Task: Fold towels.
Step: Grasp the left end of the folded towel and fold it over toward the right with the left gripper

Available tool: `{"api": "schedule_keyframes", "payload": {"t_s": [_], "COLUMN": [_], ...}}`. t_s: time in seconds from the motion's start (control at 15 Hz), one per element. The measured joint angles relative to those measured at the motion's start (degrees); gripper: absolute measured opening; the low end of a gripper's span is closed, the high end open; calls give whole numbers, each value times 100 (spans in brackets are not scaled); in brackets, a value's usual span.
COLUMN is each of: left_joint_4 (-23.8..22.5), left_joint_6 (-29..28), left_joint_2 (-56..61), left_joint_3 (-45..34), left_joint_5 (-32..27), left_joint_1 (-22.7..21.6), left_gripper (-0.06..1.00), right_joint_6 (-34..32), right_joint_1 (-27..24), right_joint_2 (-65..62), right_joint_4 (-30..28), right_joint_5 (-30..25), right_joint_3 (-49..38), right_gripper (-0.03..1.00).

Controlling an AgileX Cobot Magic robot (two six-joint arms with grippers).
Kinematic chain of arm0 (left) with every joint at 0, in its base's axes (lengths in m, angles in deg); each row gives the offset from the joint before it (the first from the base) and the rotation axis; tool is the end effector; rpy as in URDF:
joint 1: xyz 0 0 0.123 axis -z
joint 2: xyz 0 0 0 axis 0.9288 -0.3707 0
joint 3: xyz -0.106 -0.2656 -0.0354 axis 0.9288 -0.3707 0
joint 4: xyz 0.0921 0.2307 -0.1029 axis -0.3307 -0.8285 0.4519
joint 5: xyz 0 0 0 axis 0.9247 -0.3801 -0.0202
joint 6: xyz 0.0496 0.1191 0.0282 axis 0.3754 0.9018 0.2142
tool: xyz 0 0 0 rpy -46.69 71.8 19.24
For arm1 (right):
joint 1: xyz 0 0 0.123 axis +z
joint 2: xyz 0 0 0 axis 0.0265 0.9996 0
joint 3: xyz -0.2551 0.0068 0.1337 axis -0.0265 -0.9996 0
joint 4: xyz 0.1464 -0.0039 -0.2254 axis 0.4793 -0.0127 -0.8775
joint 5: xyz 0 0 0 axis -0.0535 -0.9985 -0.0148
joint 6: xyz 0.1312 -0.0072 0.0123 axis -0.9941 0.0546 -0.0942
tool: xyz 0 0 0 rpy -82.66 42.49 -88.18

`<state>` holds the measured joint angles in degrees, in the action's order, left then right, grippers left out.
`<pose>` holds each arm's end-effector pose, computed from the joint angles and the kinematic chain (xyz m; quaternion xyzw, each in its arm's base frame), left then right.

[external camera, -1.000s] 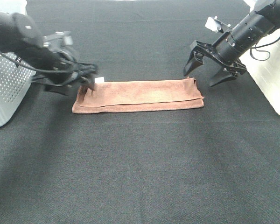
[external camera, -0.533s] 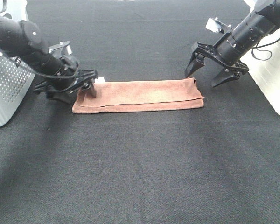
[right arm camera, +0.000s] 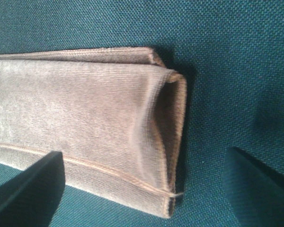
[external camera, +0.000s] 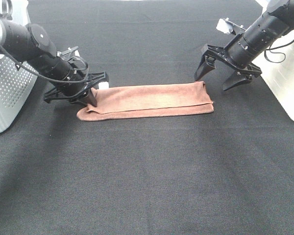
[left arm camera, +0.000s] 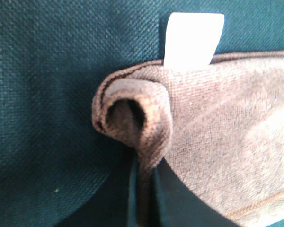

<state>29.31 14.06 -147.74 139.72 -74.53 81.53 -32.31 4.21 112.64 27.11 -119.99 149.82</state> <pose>0.4826 -0.1509 0.0521 -0.0637 0.9688 -0.1907 0.1451 0.5056 0.0749 0.0992 -0.0300 0.9704 0.2013 0.1302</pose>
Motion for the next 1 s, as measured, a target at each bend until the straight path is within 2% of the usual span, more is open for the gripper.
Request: {"api": "schedule_keyframes", "payload": {"t_s": [0.2, 0.33, 0.4, 0.53, 0.67, 0.73, 0.8, 0.87, 1.0], "left_joint_4": [-1295, -2412, -2578, -2641, -2366, -2000, -1530, -728, 52], "left_joint_6": [-636, -1140, -1220, -1255, -1272, -1261, -1157, -963, -905], "left_joint_2": [235, 281, 281, 281, 298, 298, 292, 212, -40], "left_joint_3": [418, 1163, 1427, 1679, 2017, 2086, 2086, 2086, 2097], "left_joint_5": [-819, -1879, -2194, -2424, -2636, -2624, -2515, -2223, -1725], "left_joint_1": [6, 6, 6, 6, 86, 178, 286, 504, 768], "left_gripper": [3, 3, 3, 3, 3, 3, 3, 3, 3], "right_joint_6": [0, 0, 0, 0, 0, 0, -6, -6, -6], "right_joint_1": [0, 0, 0, 0, 0, 0, 0, 0, 0], "right_joint_2": [0, 0, 0, 0, 0, 0, 0, 0, 0], "right_joint_4": [0, 0, 0, 0, 0, 0, 0, 0, 0], "right_joint_5": [0, 0, 0, 0, 0, -6, -6, -6, -6], "right_joint_3": [0, 0, 0, 0, 0, 0, 0, 0, 0], "right_gripper": [85, 85, 85, 85, 85, 85, 85, 85, 85]}}
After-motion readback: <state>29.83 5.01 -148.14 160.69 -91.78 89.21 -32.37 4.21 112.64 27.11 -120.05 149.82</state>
